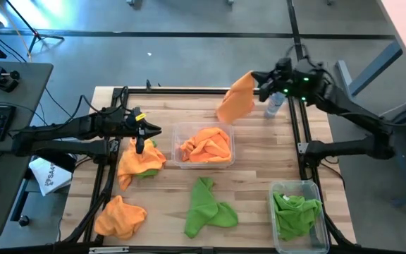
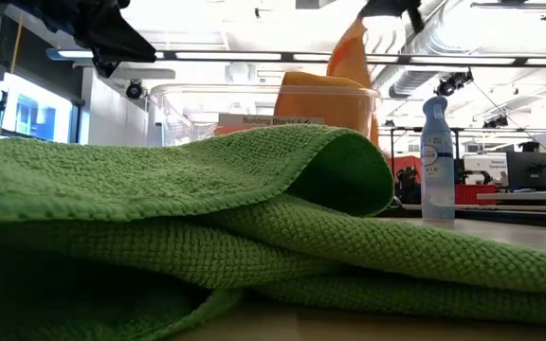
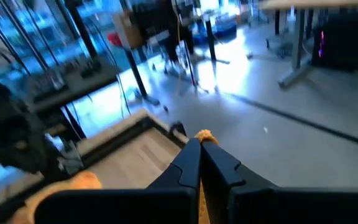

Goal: Sort microfiber towel by color & place in baskets
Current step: Put the yellow microfiber cloth into the top transparent bin

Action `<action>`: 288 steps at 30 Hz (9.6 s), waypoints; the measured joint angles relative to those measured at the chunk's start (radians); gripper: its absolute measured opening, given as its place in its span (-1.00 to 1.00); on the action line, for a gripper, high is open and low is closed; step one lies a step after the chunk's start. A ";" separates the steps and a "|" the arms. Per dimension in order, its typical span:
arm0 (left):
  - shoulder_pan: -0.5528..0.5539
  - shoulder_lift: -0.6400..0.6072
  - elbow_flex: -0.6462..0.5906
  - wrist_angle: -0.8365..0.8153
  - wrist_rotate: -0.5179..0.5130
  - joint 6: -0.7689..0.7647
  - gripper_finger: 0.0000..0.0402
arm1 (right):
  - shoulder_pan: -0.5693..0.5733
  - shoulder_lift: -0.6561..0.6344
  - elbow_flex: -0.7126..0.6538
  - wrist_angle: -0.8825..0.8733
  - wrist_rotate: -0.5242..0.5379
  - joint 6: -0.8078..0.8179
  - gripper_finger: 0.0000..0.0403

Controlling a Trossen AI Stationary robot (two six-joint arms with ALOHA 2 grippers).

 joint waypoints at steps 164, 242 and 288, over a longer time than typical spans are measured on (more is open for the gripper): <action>0.001 -0.220 0.000 -0.283 0.059 0.076 -0.76 | 0.578 0.877 0.783 -0.724 0.232 0.580 -0.93; -0.055 0.550 0.246 -0.762 -0.072 0.322 -0.49 | 0.775 -0.173 -0.266 -0.252 0.320 0.299 -1.00; -0.175 0.316 0.556 -1.008 -0.115 0.104 -1.00 | 0.774 -0.140 -0.266 -0.263 0.435 0.300 -1.00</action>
